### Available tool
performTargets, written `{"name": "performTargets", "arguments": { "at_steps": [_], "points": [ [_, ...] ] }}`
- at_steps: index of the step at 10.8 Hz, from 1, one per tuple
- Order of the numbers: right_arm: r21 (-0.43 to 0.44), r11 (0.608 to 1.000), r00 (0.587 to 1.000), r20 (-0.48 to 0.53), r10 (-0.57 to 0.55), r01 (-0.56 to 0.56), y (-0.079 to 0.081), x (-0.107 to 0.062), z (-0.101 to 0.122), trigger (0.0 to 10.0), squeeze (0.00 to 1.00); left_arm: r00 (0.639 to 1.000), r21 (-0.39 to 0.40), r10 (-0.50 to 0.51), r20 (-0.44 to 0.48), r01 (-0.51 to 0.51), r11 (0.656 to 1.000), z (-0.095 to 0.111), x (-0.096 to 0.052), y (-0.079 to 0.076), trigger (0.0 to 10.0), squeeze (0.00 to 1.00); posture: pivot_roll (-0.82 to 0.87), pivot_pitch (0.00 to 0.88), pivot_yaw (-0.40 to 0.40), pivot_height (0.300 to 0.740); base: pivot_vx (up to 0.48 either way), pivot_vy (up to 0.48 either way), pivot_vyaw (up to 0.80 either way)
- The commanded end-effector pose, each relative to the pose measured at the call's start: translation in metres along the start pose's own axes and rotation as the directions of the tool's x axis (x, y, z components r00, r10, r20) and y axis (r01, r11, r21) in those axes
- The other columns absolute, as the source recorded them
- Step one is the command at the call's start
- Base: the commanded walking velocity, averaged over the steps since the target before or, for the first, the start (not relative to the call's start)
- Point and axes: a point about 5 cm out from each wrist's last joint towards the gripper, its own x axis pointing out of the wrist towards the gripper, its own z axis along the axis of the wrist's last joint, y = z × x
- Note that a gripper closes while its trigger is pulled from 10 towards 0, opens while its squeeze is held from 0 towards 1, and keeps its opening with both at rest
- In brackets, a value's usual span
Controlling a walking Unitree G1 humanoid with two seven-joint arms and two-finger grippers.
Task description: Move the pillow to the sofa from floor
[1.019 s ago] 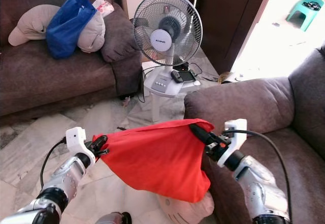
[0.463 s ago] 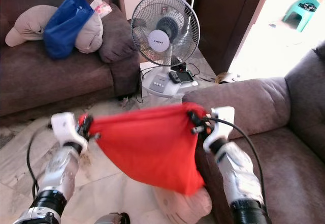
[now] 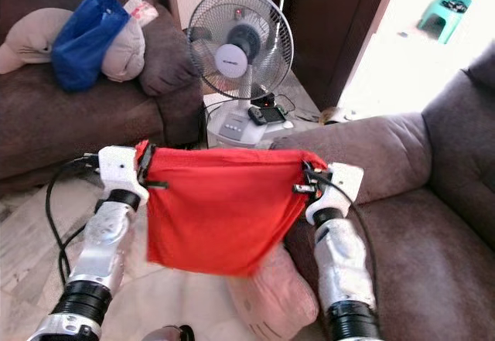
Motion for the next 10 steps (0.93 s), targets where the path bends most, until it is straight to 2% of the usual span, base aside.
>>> {"name": "performTargets", "arguments": {
  "at_steps": [1, 3, 5, 8, 10],
  "points": [
    [-0.04, 0.996, 0.993, 0.097, -0.073, 0.077, -0.015, 0.001, 0.018, 10.0, 0.0, 0.995, 0.011, 0.065, 0.072, -0.066, 0.998, 0.014, 0.001, 0.01, 10.0, 0.0, 0.08, 0.0, -0.073, 0.74, 0.0, 0.0, 0.0],
    [-0.038, 0.995, 0.991, 0.099, -0.091, 0.095, -0.014, 0.006, 0.017, 10.0, 0.0, 0.994, 0.023, 0.09, 0.068, -0.092, 0.996, 0.014, 0.0, 0.02, 10.0, 0.0, 0.08, 0.001, -0.067, 0.74, 0.0, 0.0, 0.0],
    [-0.044, 0.994, 0.99, 0.105, -0.092, 0.097, -0.01, 0.008, 0.017, 10.0, 0.0, 0.993, -0.003, 0.104, 0.052, -0.104, 0.995, 0.013, -0.002, 0.023, 10.0, 0.0, 0.08, 0.006, -0.066, 0.74, 0.0, 0.0, 0.0],
    [-0.056, 0.992, 0.988, 0.11, -0.107, 0.114, -0.013, 0.011, 0.018, 10.0, 0.0, 0.994, -0.011, 0.106, 0.04, -0.106, 0.994, 0.01, -0.005, 0.021, 10.0, 0.0, 0.08, 0.011, -0.067, 0.74, 0.0, 0.409, 0.0],
    [-0.039, 0.993, 0.988, 0.107, -0.111, 0.116, -0.014, 0.011, 0.017, 10.0, 0.0, 0.995, -0.023, 0.097, 0.029, -0.096, 0.995, 0.01, -0.004, 0.019, 10.0, 0.0, 0.08, 0.012, -0.067, 0.74, 0.0, 0.371, -0.76]
  ]
}}
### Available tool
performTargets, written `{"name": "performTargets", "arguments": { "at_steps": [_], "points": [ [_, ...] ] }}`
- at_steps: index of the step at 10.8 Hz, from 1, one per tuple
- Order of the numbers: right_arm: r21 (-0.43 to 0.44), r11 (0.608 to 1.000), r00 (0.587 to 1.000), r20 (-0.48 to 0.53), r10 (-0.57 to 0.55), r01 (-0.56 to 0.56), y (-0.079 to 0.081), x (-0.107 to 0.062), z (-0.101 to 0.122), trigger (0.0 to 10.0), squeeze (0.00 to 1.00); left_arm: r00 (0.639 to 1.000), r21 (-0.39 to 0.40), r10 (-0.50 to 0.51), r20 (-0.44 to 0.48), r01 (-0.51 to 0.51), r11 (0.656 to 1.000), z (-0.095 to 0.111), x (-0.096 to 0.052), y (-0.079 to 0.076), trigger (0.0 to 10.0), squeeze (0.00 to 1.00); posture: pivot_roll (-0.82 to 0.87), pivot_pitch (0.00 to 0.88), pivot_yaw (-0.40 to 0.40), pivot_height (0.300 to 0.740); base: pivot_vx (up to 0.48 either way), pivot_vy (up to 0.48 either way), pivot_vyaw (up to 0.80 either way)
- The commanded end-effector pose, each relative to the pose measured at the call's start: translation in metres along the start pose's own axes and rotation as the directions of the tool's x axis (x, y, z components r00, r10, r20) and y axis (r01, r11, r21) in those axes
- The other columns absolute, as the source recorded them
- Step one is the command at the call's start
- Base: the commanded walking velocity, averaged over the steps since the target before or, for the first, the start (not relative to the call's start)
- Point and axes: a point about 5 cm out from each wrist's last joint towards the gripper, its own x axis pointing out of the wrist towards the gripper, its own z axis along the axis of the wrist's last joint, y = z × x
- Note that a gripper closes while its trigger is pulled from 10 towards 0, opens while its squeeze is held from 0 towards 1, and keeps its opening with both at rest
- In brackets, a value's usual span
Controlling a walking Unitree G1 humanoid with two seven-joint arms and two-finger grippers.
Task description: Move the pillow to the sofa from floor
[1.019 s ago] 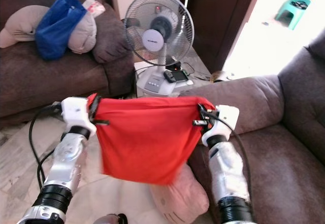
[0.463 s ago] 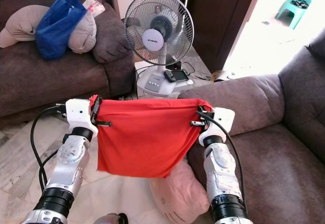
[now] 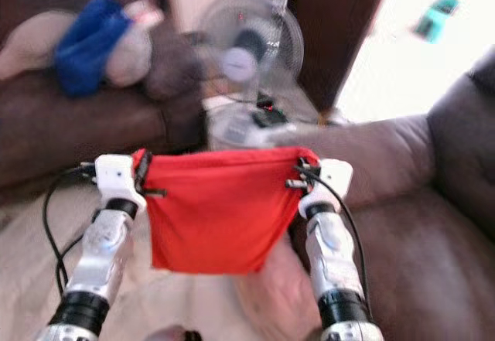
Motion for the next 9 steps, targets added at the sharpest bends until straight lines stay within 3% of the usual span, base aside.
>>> {"name": "performTargets", "arguments": {
  "at_steps": [1, 3, 6, 9],
  "points": [
    [-0.002, 0.996, 0.993, 0.071, -0.09, 0.09, -0.0207, -0.0017, 0.0125, 10.0, 0.0, 0.995, -0.022, 0.063, 0.073, -0.061, 0.998, 0.0161, 0.0051, 0.0104, 10.0, 0.0, 0.08, 0.014, -0.068, 0.74, 0.0, 0.371, -0.75],
    [-0.001, 0.994, 0.992, 0.073, -0.106, 0.106, -0.0223, -0.0011, 0.0121, 10.0, 0.0, 0.995, -0.027, 0.063, 0.072, -0.061, 0.998, 0.016, 0.0051, 0.0099, 10.0, 0.0, 0.08, 0.017, -0.068, 0.74, 0.0, 0.373, -0.56],
    [0.002, 0.994, 0.992, 0.066, -0.108, 0.108, -0.0228, 0.0008, 0.0125, 10.0, 0.0, 0.995, -0.034, 0.073, 0.064, -0.071, 0.997, 0.0156, 0.0052, 0.0126, 10.0, 0.0, 0.08, 0.02, -0.07, 0.74, 0.0, 0.372, 0.0],
    [0.008, 0.994, 0.992, 0.067, -0.107, 0.107, -0.0231, 0.0016, 0.013, 10.0, 0.0, 0.995, -0.04, 0.074, 0.06, -0.071, 0.997, 0.015, 0.0049, 0.0124, 10.0, 0.0, 0.08, 0.021, -0.071, 0.74, 0.0, 0.372, -0.78]
  ]
}}
